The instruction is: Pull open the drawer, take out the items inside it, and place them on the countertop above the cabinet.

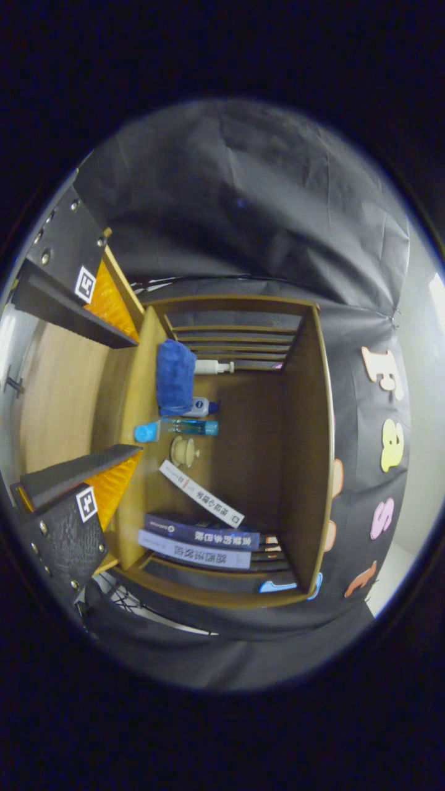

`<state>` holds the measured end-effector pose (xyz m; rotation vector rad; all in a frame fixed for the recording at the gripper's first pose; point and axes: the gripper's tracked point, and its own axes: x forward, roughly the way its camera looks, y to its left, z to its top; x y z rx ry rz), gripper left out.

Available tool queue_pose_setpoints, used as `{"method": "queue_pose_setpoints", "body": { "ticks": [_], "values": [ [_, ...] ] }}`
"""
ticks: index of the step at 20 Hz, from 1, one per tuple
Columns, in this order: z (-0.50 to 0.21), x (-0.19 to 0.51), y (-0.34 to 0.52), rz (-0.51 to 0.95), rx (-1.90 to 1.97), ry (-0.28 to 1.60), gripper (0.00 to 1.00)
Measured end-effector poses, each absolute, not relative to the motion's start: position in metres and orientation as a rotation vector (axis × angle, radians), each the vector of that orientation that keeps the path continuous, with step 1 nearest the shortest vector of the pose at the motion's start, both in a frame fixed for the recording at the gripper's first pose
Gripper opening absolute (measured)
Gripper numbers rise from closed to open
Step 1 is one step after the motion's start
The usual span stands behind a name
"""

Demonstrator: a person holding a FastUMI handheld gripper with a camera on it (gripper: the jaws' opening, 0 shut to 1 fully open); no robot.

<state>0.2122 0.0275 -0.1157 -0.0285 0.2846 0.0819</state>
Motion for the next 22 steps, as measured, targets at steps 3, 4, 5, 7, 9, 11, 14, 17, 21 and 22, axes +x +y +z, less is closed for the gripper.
{"method": "queue_pose_setpoints", "body": {
  "ticks": [3,4,5,7,9,11,14,17,21,22],
  "values": [
    [-0.153,0.174,0.023,0.033,-0.018,0.312,0.92],
    [-0.170,0.167,0.020,0.013,0.001,0.335,0.92],
    [-0.185,0.165,0.017,-0.013,0.020,0.349,0.92],
    [-0.209,0.162,0.005,-0.071,0.040,0.378,0.92],
    [-0.210,0.166,0.000,-0.112,0.069,0.332,0.93],
    [-0.209,0.165,-0.013,-0.174,0.015,0.300,0.95],
    [-0.203,0.148,-0.007,-0.198,-0.018,0.245,0.96],
    [-0.203,0.132,0.011,-0.164,-0.133,0.209,0.96],
    [-0.216,0.137,0.026,-0.127,-0.208,0.219,0.94],
    [-0.225,0.136,0.024,-0.133,-0.202,0.243,0.94]
  ]
}}
